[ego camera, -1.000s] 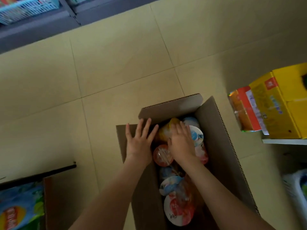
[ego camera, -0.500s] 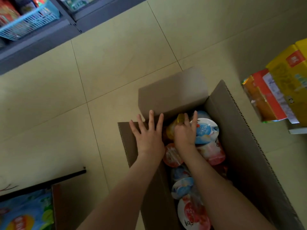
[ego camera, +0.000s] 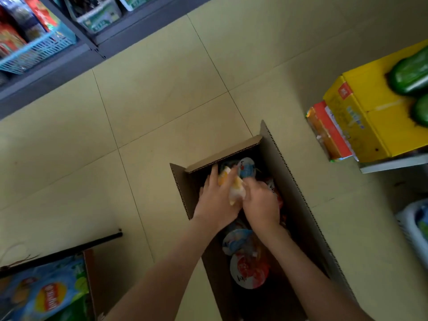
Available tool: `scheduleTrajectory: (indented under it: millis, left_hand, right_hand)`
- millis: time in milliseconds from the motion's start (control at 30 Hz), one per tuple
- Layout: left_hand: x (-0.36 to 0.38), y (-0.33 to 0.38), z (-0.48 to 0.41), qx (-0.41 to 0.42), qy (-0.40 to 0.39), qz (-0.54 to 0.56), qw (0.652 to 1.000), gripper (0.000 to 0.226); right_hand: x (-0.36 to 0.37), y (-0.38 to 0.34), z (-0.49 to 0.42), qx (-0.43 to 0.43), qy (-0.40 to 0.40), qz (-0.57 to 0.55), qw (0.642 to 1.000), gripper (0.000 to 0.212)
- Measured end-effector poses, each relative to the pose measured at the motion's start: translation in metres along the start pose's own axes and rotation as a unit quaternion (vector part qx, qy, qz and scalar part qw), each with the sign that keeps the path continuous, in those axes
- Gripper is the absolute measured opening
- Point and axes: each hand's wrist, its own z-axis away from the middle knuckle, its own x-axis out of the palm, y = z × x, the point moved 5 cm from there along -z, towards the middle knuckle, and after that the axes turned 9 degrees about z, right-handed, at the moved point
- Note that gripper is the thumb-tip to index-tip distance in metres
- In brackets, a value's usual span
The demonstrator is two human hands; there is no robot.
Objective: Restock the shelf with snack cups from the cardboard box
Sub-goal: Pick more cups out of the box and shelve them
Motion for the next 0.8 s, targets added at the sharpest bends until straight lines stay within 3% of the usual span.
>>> scheduleTrajectory:
  millis: [100, 233, 400, 500, 600, 700, 800]
  left_hand:
    - [-0.016, 0.027, 0.015, -0.085, -0.101, 0.130, 0.983, 0.084]
    - [-0.030, 0.104, 0.049, -0.046, -0.215, 0.182, 0.958, 0.067]
    - [-0.038, 0.202, 0.094, 0.034, -0.236, 0.206, 0.949, 0.045]
    - [-0.043, 0.259, 0.118, 0.064, -0.234, 0.238, 0.940, 0.034]
    - [-0.047, 0.318, 0.140, 0.125, -0.238, 0.238, 0.933, 0.022]
    - [-0.047, 0.368, 0.161, 0.193, -0.204, 0.199, 0.939, 0.021]
    - [-0.032, 0.416, 0.188, 0.245, -0.222, 0.229, 0.916, 0.010]
  right_hand:
    - [-0.049, 0.012, 0.023, 0.053, -0.043, -0.031, 0.997, 0.019]
    - [-0.130, 0.031, 0.056, 0.092, -0.016, -0.081, 0.992, 0.020]
    - [-0.237, 0.058, 0.095, 0.133, 0.024, -0.130, 0.982, 0.016]
    - [-0.296, 0.073, 0.123, 0.180, 0.095, -0.162, 0.966, 0.018]
    - [-0.351, 0.095, 0.155, 0.249, 0.182, -0.217, 0.926, 0.021]
    - [-0.387, 0.118, 0.191, 0.260, 0.256, -0.281, 0.887, 0.034]
    - [-0.418, 0.144, 0.230, 0.276, 0.317, -0.339, 0.842, 0.035]
